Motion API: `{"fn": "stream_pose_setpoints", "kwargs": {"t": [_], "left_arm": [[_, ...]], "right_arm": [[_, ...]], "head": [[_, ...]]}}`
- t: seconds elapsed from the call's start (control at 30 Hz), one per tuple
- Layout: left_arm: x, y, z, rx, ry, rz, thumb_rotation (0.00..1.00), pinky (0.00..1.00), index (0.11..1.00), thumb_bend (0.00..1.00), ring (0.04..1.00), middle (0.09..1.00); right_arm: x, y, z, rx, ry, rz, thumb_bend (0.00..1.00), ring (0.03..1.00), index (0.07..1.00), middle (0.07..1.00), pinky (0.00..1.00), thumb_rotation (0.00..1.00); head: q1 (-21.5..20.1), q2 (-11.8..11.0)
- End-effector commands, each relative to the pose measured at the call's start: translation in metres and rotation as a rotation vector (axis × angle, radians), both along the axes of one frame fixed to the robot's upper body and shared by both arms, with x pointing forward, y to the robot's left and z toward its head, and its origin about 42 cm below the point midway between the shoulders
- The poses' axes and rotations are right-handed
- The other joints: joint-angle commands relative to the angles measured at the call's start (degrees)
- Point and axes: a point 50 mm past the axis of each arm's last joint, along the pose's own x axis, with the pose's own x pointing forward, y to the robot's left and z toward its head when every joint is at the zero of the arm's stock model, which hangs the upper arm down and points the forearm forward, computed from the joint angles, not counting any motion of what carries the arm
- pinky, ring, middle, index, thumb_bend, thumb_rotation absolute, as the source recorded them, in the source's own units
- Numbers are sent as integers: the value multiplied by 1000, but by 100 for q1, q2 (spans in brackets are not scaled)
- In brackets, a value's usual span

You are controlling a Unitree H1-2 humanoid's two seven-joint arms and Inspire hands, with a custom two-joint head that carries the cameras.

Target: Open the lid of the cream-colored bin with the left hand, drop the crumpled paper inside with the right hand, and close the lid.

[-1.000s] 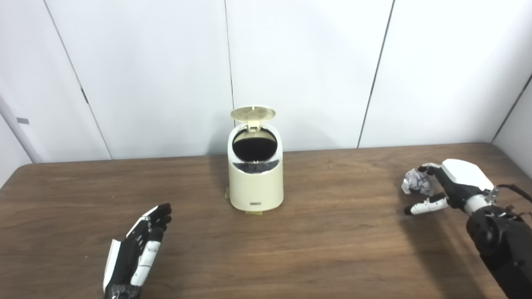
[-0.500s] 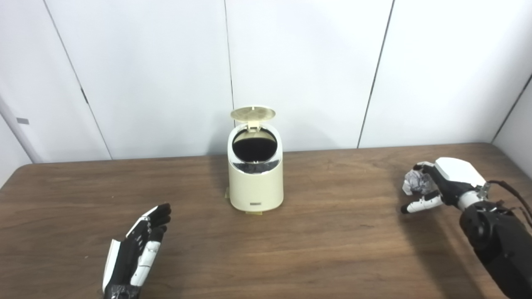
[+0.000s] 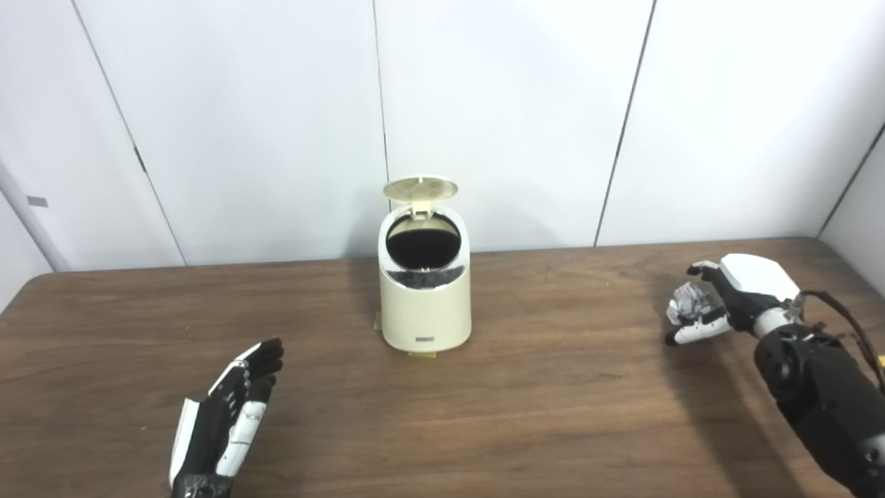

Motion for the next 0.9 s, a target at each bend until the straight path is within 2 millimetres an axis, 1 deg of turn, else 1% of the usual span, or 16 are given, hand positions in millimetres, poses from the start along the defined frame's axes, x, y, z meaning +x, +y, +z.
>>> {"fn": "stream_pose_setpoints", "kwargs": {"t": [0.0,0.1,0.2,0.27,0.33,0.37,0.43,0.5,0.57,0.67,0.73,0.8,0.87], "left_arm": [[2,1,12,22,-68,-7,883,805,852,715,816,831],[2,0,12,20,-67,-6,882,808,849,729,816,827],[2,0,13,17,-66,-7,881,811,850,736,811,828],[1,0,13,17,-65,-6,880,812,850,733,817,828],[1,0,13,15,-63,-9,875,820,853,723,824,830],[1,0,13,13,-60,-12,875,820,853,722,824,830],[1,0,13,18,-58,-15,873,834,857,711,829,837],[1,0,13,14,-58,-14,869,832,857,704,828,838],[1,0,13,14,-58,-13,865,837,855,726,827,837],[0,0,13,21,-60,-12,875,824,854,723,826,836],[0,0,14,19,-62,-11,872,819,852,725,821,833],[0,0,14,17,-59,-10,871,815,850,716,816,832],[0,0,14,15,-58,-11,871,826,853,701,822,836]], "right_arm": [[13,-5,30,-25,-79,8,941,834,835,827,783,452],[14,-6,29,-21,-71,4,932,834,836,830,782,449],[17,-8,28,-21,-56,-5,933,832,839,829,776,473],[17,-8,28,-12,-57,2,928,817,826,819,760,463],[18,-10,27,-7,-60,8,918,804,804,807,746,418],[18,-9,27,-9,-60,11,917,803,803,806,746,415],[17,-8,28,-3,-52,13,899,797,789,798,740,359],[17,-8,29,14,-47,13,888,794,782,792,742,324],[17,-8,30,33,-42,12,875,789,772,780,744,262],[16,-9,31,50,-45,13,861,775,758,763,732,184],[16,-11,30,48,-48,11,859,764,751,753,722,159],[17,-14,28,45,-53,3,858,753,743,740,718,114],[16,-11,31,44,-61,-2,846,736,731,723,703,77]], "head": [[-8,4],[-2,3],[3,9],[7,15],[10,17],[15,21],[15,26],[12,32],[12,32],[13,34],[1,36],[-1,37],[0,38]]}}
